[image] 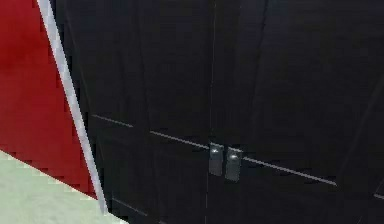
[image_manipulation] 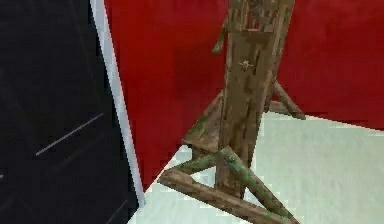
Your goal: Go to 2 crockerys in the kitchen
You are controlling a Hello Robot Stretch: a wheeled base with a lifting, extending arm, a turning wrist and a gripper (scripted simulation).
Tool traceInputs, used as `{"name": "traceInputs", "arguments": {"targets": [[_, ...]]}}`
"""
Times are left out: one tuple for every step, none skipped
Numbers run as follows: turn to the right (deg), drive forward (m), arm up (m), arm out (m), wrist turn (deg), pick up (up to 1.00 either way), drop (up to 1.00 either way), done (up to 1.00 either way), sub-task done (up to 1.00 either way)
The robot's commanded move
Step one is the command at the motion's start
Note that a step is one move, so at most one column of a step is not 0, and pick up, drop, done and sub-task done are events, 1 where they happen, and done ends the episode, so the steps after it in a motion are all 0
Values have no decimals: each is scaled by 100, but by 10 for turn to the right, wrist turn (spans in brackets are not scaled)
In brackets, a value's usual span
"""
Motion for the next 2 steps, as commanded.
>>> {"name": "traceInputs", "arguments": {"targets": [[450,0,0,0,0,0,0,0,0],[450,0,0,0,0,0,0,0,0]]}}
